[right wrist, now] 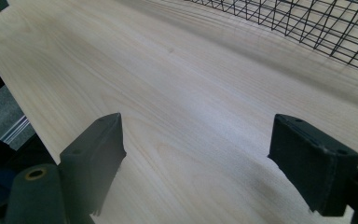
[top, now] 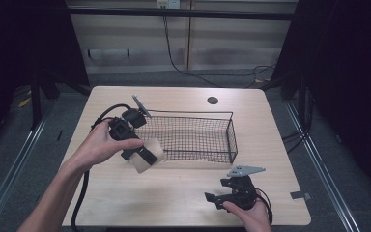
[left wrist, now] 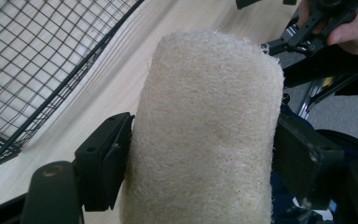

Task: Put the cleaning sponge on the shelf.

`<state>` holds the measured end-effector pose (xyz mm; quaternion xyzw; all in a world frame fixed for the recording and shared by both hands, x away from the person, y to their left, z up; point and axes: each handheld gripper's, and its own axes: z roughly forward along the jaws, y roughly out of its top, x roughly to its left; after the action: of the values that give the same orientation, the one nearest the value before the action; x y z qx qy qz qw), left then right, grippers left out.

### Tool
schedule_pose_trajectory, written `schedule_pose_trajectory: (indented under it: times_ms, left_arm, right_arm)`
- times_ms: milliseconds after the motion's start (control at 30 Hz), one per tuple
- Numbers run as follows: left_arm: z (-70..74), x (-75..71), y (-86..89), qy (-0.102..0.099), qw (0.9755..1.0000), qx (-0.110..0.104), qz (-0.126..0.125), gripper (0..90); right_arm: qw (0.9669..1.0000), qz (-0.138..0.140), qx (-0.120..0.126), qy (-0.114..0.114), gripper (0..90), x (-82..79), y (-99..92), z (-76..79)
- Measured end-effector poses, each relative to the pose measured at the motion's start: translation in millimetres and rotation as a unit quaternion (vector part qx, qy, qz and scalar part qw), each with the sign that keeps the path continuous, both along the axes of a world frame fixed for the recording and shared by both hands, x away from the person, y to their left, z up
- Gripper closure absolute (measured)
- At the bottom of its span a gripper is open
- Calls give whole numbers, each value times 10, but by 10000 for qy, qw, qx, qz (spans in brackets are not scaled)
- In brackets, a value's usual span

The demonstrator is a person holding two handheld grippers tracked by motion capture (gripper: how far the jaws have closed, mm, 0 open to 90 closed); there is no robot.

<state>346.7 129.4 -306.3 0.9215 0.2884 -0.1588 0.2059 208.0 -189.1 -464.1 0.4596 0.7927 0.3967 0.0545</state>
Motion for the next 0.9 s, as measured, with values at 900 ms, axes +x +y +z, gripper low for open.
schedule_pose_trajectory:
  times_ms: [900]
  left_arm:
    - [59,352,-1,-121,9919,96,1261,250]
  right_arm:
    - [10000,47,-32,-9,174,-6,16,-1]
